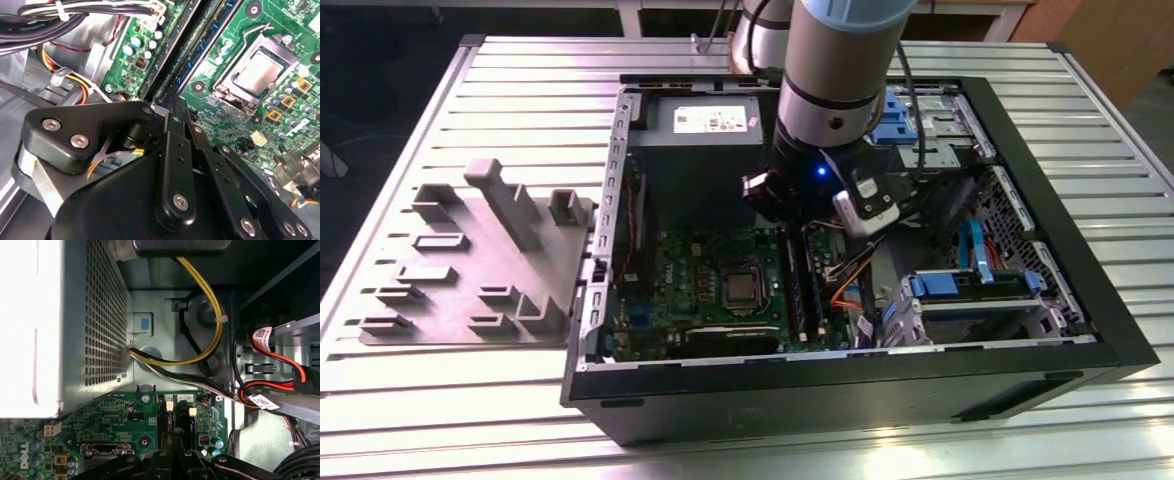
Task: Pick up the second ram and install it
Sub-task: 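Press down the second ram until it locks into place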
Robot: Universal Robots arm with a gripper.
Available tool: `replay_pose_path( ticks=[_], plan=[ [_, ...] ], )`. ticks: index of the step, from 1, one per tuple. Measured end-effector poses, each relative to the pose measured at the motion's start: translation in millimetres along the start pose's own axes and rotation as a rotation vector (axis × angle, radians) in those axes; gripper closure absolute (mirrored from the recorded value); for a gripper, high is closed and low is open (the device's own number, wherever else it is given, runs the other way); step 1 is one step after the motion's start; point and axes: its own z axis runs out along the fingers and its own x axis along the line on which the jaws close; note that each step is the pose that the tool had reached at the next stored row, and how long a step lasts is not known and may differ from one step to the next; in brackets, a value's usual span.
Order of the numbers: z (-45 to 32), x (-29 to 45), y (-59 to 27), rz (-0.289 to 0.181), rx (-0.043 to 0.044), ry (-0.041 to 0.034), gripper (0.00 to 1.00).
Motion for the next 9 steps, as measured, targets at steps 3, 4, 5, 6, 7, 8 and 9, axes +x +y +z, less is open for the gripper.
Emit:
replay_pose_path(
  ticks=[3,4,5,6,7,8,9],
  plan=[
    [0.8,0.1,-0.1,0.000,0.0001,0.0001,0.90],
    [1.1,0.1,0.0,0.000,0.0000,0.0000,0.90],
    [2.7,0.0,-0.1,0.000,-0.0001,0.0000,0.90],
    [3.9,0.0,-0.3,0.000,0.0005,0.0002,0.90],
    [4.1,0.1,-0.3,0.000,0.0006,0.0002,0.90],
    [4.2,0.1,-0.3,0.000,0.0006,0.0002,0.90],
    [4.2,0.0,-0.3,0.000,0.0004,0.0001,0.90]
  ],
)
